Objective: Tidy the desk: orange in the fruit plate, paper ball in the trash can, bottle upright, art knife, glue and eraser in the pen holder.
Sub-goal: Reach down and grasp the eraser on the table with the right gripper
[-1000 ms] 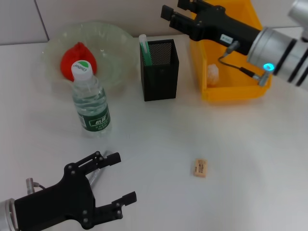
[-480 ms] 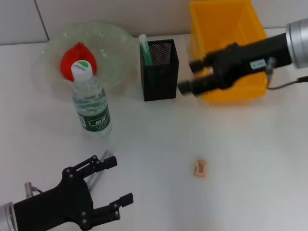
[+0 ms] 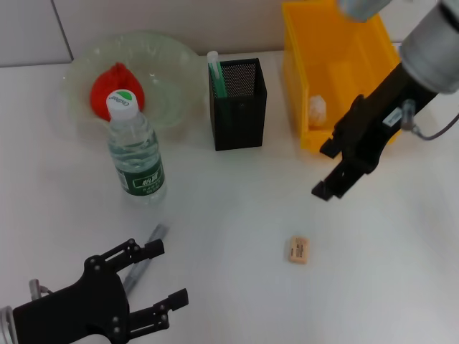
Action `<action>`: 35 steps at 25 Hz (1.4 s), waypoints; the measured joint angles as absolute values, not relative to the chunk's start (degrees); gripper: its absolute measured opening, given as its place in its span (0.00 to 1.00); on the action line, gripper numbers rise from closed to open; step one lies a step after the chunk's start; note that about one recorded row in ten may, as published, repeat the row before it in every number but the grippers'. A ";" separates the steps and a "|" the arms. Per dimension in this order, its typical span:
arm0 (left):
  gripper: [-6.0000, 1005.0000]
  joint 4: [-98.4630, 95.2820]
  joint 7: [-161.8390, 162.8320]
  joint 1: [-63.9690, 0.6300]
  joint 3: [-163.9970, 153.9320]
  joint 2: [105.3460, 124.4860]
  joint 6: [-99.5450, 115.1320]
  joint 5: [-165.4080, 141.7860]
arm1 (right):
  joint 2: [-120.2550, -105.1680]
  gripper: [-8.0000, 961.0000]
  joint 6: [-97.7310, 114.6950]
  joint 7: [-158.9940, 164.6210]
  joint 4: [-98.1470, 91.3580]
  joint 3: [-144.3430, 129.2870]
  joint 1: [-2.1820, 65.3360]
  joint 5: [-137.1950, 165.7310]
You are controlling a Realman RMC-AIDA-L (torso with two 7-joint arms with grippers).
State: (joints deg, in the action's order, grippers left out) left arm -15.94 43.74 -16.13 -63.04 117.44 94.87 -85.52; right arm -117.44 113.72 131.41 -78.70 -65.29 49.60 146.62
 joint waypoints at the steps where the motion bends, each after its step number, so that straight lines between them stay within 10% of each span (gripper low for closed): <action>1: 0.81 -16.05 44.25 -16.09 -62.95 117.44 94.87 -85.52 | -117.69 0.79 113.57 131.37 -77.67 -66.63 50.13 147.43; 35: 0.81 -17.76 45.85 -15.91 -62.75 118.13 90.87 -87.45 | -119.60 0.77 97.88 127.08 -61.18 -87.76 50.13 144.82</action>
State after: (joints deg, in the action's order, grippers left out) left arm -17.76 45.85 -15.91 -62.75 118.13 90.87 -87.45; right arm -119.60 97.88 127.08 -61.18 -87.76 50.13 144.82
